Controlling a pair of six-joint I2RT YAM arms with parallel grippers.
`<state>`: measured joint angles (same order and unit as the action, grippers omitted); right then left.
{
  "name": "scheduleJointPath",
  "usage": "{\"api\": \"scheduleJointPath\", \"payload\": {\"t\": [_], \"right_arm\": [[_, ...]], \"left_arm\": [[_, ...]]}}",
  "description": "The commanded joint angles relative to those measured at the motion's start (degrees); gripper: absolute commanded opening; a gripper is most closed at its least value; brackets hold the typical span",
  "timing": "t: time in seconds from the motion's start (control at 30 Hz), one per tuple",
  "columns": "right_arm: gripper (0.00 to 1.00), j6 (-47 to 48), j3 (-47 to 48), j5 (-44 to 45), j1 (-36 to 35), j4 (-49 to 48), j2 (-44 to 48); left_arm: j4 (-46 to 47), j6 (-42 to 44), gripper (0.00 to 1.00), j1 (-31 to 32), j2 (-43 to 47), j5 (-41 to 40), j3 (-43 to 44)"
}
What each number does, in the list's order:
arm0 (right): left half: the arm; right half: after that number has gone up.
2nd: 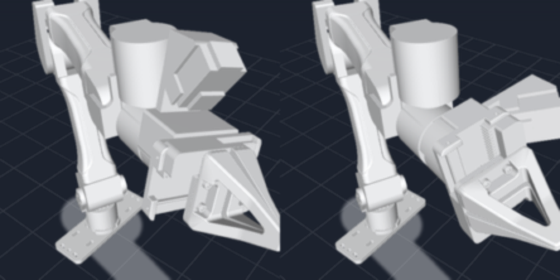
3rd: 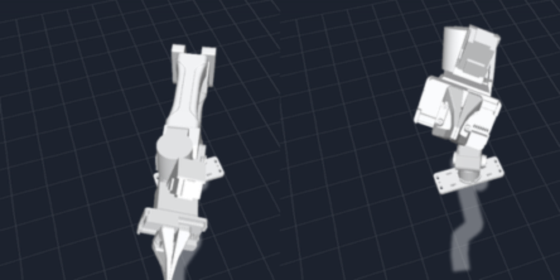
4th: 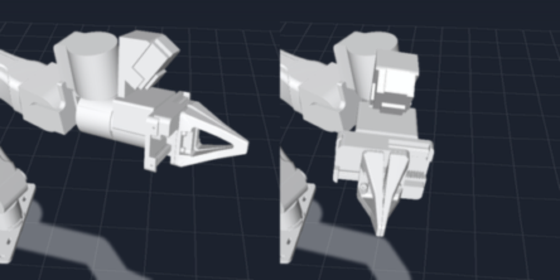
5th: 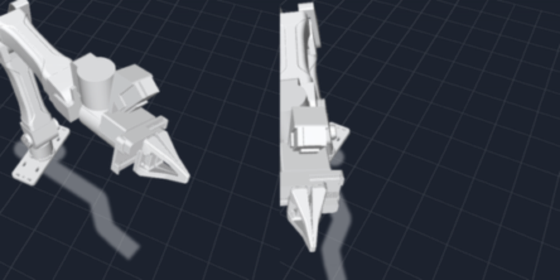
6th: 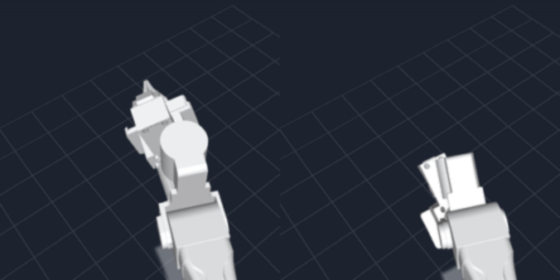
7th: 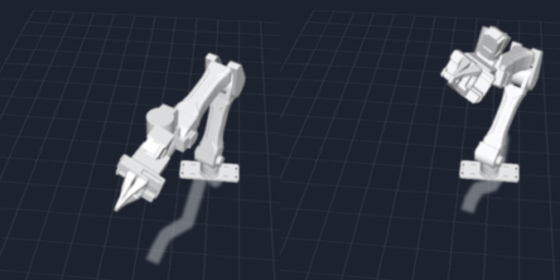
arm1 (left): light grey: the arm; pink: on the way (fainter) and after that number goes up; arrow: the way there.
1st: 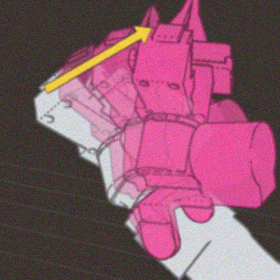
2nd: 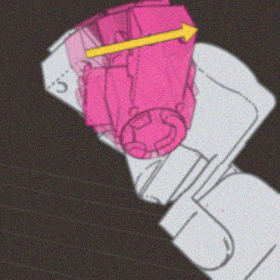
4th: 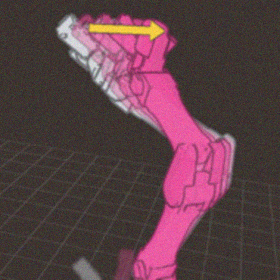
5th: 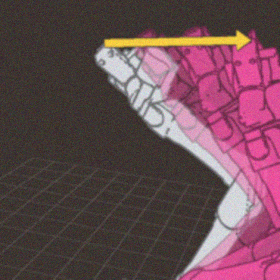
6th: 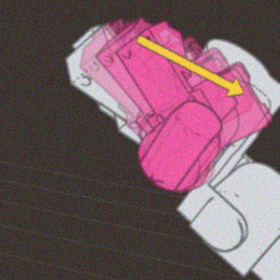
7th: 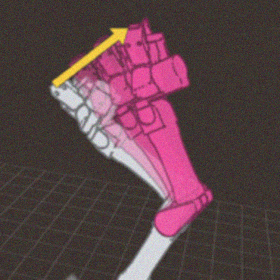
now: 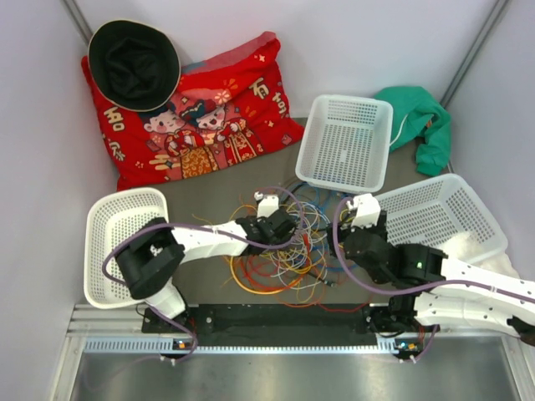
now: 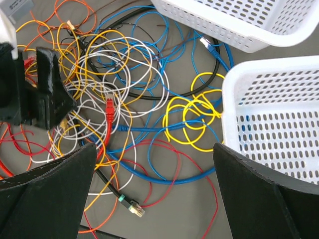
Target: Untangle the cables
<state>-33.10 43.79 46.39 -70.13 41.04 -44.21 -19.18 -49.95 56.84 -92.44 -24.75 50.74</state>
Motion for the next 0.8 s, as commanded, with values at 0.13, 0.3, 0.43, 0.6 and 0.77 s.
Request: {"api": "scheduleJointPath", "payload": {"t": [0.13,0.3,0.43,0.6,0.77], "right_arm": [[0.99,-2.67,-0.55,0.81,-0.54,3.79,6.84],[0.99,-2.32,-0.29,0.63,-0.54,3.96,7.47],[0.99,-1.88,0.68,1.07,-0.54,2.74,7.64],[0.99,0.93,1.12,-2.35,-0.54,-4.99,10.63],[0.99,4.00,2.26,-2.10,-0.54,-11.58,15.28]], "left_arm": [[0.57,1.00,0.00,-3.75,-0.99,2.52,3.39],[-5.34,6.61,0.00,-3.75,9.72,-0.82,11.11],[-4.99,14.16,0.00,-3.75,19.21,2.67,18.85],[-8.41,19.10,0.00,-3.75,20.55,10.76,29.83],[-6.67,20.42,0.00,-3.75,23.88,17.28,26.80]]}}
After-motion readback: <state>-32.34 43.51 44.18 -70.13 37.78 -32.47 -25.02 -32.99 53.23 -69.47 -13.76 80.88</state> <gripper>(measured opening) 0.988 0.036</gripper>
